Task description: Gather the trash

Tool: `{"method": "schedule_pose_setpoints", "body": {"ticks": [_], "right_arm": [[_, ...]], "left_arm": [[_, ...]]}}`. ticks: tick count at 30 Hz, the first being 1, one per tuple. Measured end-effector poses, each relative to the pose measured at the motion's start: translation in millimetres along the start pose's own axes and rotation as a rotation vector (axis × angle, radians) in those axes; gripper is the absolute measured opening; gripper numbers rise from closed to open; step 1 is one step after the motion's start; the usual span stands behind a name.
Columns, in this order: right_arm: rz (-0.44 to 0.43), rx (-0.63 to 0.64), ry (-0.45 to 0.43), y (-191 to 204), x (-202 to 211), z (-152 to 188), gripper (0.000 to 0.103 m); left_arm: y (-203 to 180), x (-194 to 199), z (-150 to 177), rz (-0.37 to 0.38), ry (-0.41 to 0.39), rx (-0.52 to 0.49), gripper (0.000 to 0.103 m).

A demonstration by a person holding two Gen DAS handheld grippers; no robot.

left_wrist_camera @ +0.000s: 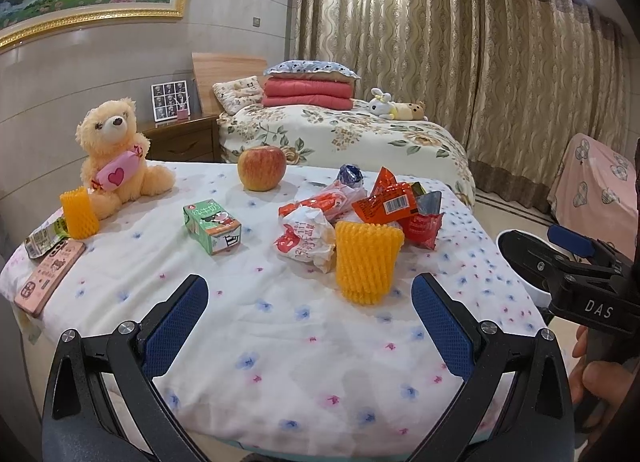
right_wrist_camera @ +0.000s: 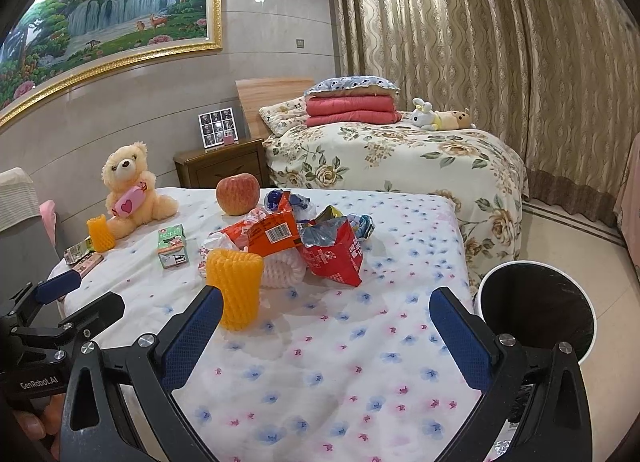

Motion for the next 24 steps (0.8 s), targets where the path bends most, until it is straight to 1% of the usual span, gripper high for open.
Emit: {"method": "schedule_pose_setpoints", "body": {"ticks": [24], "right_arm": [[-0.001, -0.009, 0.004, 0.4, 0.3, 1.0, 0.103]], "left_arm": [[-2.0, 0.7, 0.7, 0.002, 0.001, -0.002, 0.103]]}}
Point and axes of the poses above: each gripper's, at about its wrist camera, not at the fingertips, and x roughly against the way its jaws point, y to its left, z to its underside, the point moved 8 cm from there along -x, roughly the way its jaws point, and after that the axes turned 15 degrees about -z, right-handed, at the moved point
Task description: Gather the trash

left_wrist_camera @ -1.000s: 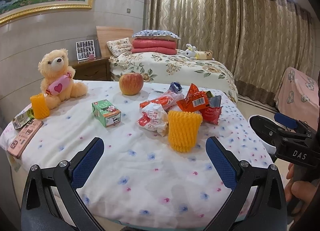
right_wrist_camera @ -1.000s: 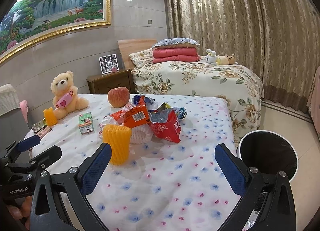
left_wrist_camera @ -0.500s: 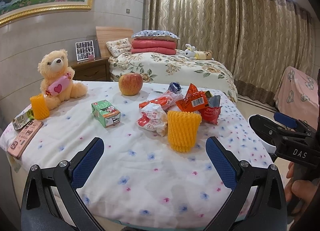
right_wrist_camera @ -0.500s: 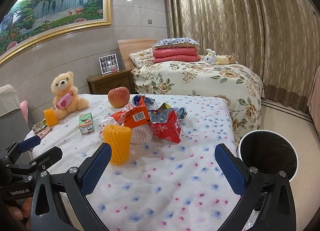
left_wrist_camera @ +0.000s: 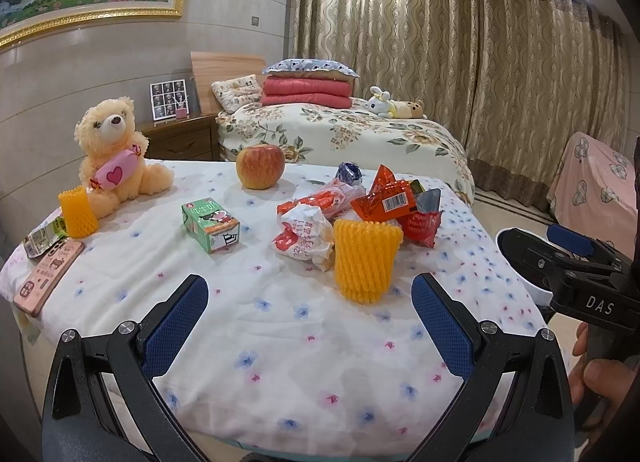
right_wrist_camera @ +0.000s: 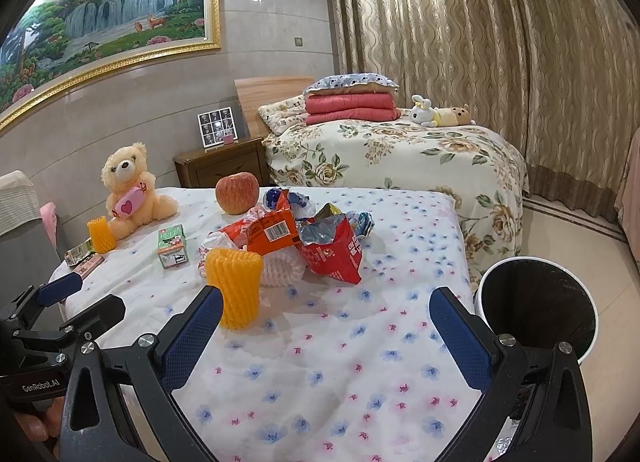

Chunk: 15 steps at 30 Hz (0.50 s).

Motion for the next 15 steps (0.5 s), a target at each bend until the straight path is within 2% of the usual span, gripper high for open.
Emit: {"method": "schedule_pose_setpoints", "body": {"ticks": [15], "right_arm": [[0.002, -0.003, 0.004, -0.4, -0.7, 1.1, 0.103]], "left_arm": [[0.1, -0.1, 0.1, 0.001, 0.001, 0.0, 0.103]]}}
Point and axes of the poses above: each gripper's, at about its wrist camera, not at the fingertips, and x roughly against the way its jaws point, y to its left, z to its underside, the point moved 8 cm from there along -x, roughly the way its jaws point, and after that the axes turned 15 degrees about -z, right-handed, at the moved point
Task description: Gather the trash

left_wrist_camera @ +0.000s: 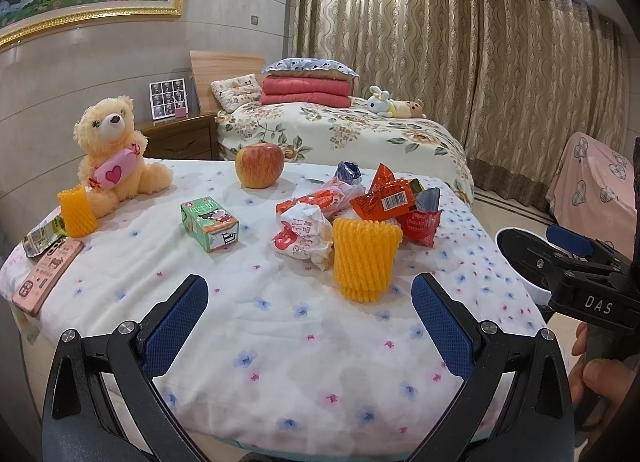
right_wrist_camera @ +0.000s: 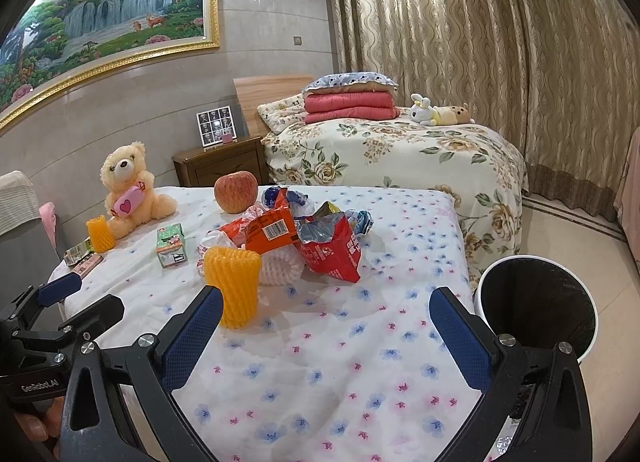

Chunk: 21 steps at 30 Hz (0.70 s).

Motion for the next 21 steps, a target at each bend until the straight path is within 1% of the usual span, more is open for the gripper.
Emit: {"method": "schedule_pose_setpoints", "body": {"ticks": [10, 17, 21], "right_arm": [[0.002, -0.009, 0.011, -2.7, -1.4, 3.5, 0.103], [-0.016, -0.039, 0.049, -6.3, -14.2, 9.5, 0.103], [-0.052, -0.048, 0.076, -3.0, -25.4, 14.5, 0.102]], "left_arm": [[0.3, -4.2, 6.8, 0.005, 0.017, 0.003, 0.103], [7.2, -24.8, 15.3, 0.0, 0.075, 0.008, 0.103], [13.4, -43.6, 18.9, -0.015, 0.108, -0.002, 0.103]]}}
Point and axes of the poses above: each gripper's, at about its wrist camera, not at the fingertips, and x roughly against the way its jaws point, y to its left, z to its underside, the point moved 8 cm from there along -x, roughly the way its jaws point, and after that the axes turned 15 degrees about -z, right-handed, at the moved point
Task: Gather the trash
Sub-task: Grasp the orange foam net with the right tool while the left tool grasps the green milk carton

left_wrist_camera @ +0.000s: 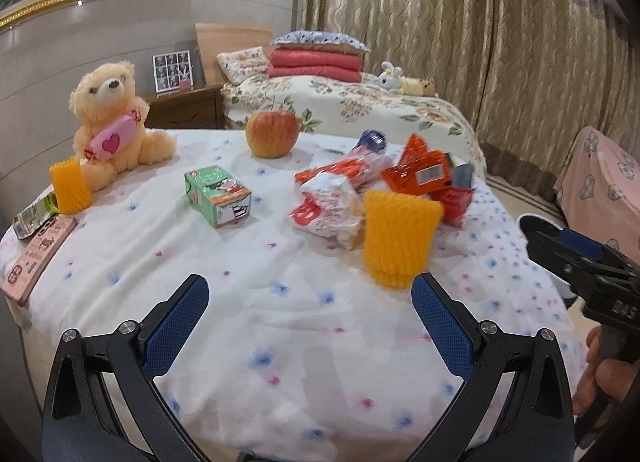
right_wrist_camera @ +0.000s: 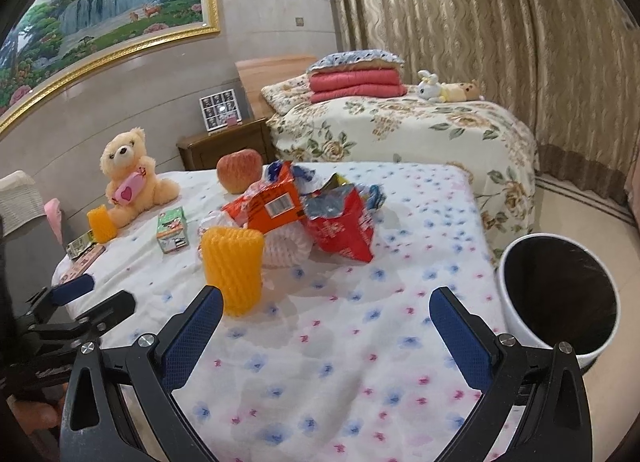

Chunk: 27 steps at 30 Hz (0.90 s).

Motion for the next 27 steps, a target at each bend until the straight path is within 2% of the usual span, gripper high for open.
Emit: {"method": "schedule_pose_setpoints", "body": {"ticks": [3, 11, 17, 22, 27], "right_arm": [[-0.045, -0.003, 0.028, 6.0, -12.7, 2.8, 0.102], [-0.147, -0.027, 0.107, 30.3, -56.2, 5.9, 0.092], [-0.184, -0.041, 0.153, 41.1, -87.9, 5.3, 0.089], [-0.195, -0.057, 0.171, 41.4, -103.1, 2.6, 0.086], [-0.203, -0.075, 0.207, 39.5, -115.5, 6.4, 0.077]], "left_arm": [[10.3, -19.1, -3.6, -0.029, 0.019, -0.011, 0.1], [46.6, -68.0, -13.8, -0.096, 0.085, 0.02, 0.099], [54.3, -107.9, -23.7, -0.123, 0.143, 0.008, 0.099], [53.6, -132.7, -33.3, -0.094, 0.215, 0.04, 0.099], [49.5, -162.2, -43.8, -0.153, 0.268, -0.002, 0.099]]}}
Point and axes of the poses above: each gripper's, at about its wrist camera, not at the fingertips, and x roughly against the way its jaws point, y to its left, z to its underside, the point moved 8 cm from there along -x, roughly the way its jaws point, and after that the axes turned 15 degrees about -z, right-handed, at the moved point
